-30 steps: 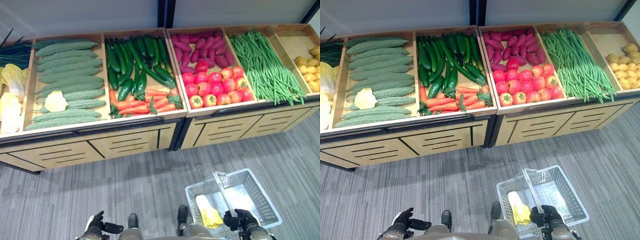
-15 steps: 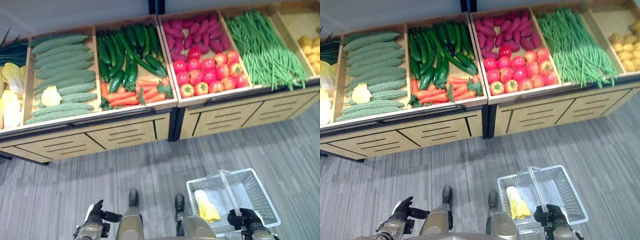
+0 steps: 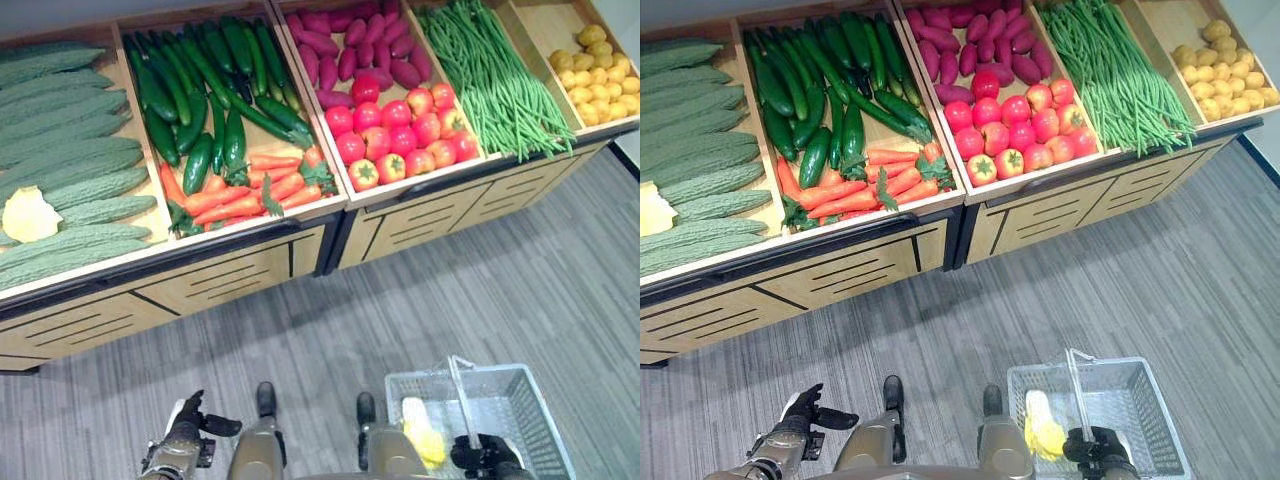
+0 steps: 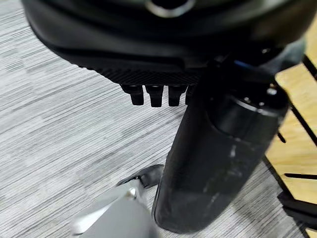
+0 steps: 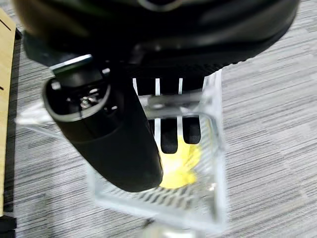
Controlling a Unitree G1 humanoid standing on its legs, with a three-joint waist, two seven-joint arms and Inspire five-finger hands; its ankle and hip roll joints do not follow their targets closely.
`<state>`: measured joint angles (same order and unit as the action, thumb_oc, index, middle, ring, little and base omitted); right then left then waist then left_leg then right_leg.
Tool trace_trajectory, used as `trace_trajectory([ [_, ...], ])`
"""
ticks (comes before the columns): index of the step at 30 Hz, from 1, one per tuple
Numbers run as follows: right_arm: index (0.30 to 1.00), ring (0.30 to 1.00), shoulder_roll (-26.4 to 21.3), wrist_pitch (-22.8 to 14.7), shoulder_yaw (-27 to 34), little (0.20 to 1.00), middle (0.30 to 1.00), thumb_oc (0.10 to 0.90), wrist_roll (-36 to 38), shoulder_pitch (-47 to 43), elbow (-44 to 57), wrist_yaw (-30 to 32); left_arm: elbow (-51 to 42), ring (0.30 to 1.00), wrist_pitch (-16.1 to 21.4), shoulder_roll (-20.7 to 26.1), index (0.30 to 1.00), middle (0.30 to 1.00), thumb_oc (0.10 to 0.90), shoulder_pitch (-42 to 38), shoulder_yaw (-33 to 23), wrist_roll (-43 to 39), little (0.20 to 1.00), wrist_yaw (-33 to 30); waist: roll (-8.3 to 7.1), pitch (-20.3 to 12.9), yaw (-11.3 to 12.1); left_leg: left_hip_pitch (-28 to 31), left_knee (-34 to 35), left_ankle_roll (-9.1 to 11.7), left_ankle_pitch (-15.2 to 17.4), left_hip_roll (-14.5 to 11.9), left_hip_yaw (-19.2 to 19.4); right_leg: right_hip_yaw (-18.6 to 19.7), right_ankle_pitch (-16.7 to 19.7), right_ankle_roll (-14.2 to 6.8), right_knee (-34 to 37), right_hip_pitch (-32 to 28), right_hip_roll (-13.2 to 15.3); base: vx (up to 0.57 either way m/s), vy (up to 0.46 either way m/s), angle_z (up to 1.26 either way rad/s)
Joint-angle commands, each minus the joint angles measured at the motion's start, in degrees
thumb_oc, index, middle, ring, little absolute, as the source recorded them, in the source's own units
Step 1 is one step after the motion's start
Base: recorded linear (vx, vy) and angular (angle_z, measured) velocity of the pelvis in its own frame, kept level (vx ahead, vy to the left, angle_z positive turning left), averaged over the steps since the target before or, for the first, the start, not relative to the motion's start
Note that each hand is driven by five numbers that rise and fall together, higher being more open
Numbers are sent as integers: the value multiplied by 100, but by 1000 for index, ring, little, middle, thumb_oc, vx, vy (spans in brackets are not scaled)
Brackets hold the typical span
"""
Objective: Get the vegetables into the basket
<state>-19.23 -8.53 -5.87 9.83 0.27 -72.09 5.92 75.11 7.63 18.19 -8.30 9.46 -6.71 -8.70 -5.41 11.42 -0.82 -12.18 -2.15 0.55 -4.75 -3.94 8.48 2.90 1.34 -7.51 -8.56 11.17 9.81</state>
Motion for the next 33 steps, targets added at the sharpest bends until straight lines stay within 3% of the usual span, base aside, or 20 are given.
trace_trajectory([
  [1, 300, 300, -283, -310, -20, 300, 300, 400, 27, -111, 421, 43, -55, 1000, 99, 161, 1000, 1000, 900, 132, -49, 69, 1000, -55, -178, -107, 51, -500, -281, 144, 23, -123, -230, 218, 904, -424, 141, -855, 458, 76, 75, 10],
  [10, 300, 300, -273, -311, -42, 300, 300, 400, 44, -224, 304, 30, 35, 1000, 96, 180, 1000, 1000, 900, 209, -94, 124, 1000, -46, -293, -152, 141, -386, -193, 7, 193, 43, -277, 168, 1566, -511, -12, -787, 565, 63, 60, 5],
  [15, 300, 300, -288, -323, -115, 300, 300, 400, 57, -367, 305, 38, -26, 1000, 96, 189, 1000, 1000, 900, 209, -92, 26, 1000, -11, -191, 7, 210, -117, -100, -145, 284, 78, -360, -1, 1799, -426, -953, -454, 505, 44, 80, 2],
  [19, 300, 300, -252, -350, -212, 300, 300, 400, 67, -509, 363, 65, 17, 1000, 82, 187, 1000, 1000, 900, 125, -139, -73, 1000, -38, -145, 134, 203, 117, -131, -147, 412, 98, -372, -275, 1386, -334, -965, -76, 464, 95, 31, -4],
  [21, 300, 300, -266, -369, -238, 300, 300, 400, 73, -600, 456, 107, 46, 1000, 69, 191, 1000, 1000, 900, 53, -153, -103, 1000, -72, -128, 210, 115, 233, -104, -23, 457, 75, -442, -362, 956, -337, -183, 274, 453, 170, -112, 35],
  [26, 300, 300, -264, -368, -242, 300, 300, 400, 52, -516, 606, 99, 111, 1000, 79, 160, 1000, 1000, 900, 60, -170, -104, 1000, -62, -100, 339, -99, 528, -257, 183, 699, 28, -839, 72, 1152, -448, 440, 595, 482, 221, -241, 29],
  [31, 300, 300, -253, -345, -212, 300, 300, 400, 27, -404, 587, 59, 205, 1000, 42, 123, 1000, 1000, 900, 159, -246, -96, 1000, -32, -99, 237, -56, 622, -201, 321, 662, -103, -963, -211, 741, -344, 391, 365, 341, 79, -232, 70],
  [33, 300, 300, -281, -345, -234, 300, 300, 400, 12, -387, 486, 50, 249, 1000, 29, 62, 1000, 1000, 900, 251, -311, -87, 1000, -21, -20, 122, -19, 657, 5, 469, 465, -386, -1082, -406, 498, -209, 370, 241, 113, 80, -331, -4],
])
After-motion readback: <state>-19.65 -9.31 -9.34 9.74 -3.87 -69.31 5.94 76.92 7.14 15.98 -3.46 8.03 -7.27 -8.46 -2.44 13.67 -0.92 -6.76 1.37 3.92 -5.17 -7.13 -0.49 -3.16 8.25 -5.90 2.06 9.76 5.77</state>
